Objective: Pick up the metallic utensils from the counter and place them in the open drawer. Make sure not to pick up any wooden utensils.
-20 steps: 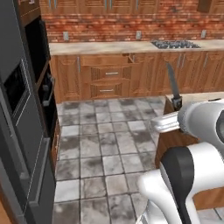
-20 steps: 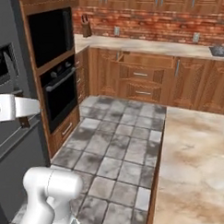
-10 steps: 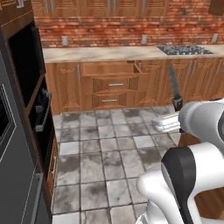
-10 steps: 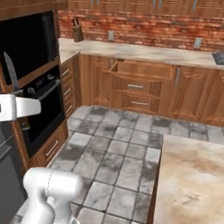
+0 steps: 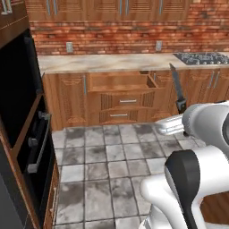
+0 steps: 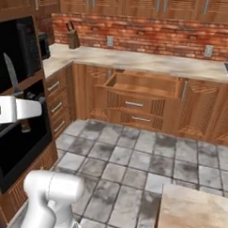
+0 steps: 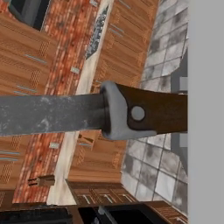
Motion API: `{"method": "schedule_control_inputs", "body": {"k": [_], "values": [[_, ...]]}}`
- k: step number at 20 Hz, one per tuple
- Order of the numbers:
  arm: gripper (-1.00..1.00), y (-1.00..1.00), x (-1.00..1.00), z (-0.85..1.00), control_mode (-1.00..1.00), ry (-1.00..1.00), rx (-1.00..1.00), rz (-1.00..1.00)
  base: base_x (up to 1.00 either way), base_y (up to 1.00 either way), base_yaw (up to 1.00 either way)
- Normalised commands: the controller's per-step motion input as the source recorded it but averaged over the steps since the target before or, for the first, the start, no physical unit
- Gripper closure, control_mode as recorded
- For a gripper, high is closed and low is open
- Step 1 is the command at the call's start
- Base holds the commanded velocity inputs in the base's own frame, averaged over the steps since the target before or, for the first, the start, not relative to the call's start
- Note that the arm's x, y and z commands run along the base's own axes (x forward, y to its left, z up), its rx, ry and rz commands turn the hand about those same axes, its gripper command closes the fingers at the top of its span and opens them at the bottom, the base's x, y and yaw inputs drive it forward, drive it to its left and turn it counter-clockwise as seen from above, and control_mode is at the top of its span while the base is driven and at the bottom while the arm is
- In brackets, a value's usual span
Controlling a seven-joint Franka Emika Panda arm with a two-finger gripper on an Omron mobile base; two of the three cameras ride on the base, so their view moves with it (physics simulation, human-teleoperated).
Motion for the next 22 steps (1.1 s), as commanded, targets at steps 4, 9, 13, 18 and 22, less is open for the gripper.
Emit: {"method": "schedule_control_inputs", "body": {"k": [4,9,13,18,22], "values": [[1.0,0.0,0.0,0.0,1.0,0.0,0.0,0.0,1.0,0.01,0.13],[1.0,0.0,0.0,0.0,1.0,0.0,0.0,0.0,1.0,0.0,0.17],[1.0,0.0,0.0,0.0,1.0,0.0,0.0,0.0,1.0,0.0,0.21],[1.0,0.0,0.0,0.0,1.0,0.0,0.0,0.0,1.0,0.02,0.16],[1.0,0.0,0.0,0.0,1.0,0.0,0.0,0.0,1.0,-0.17,0.34]]}}
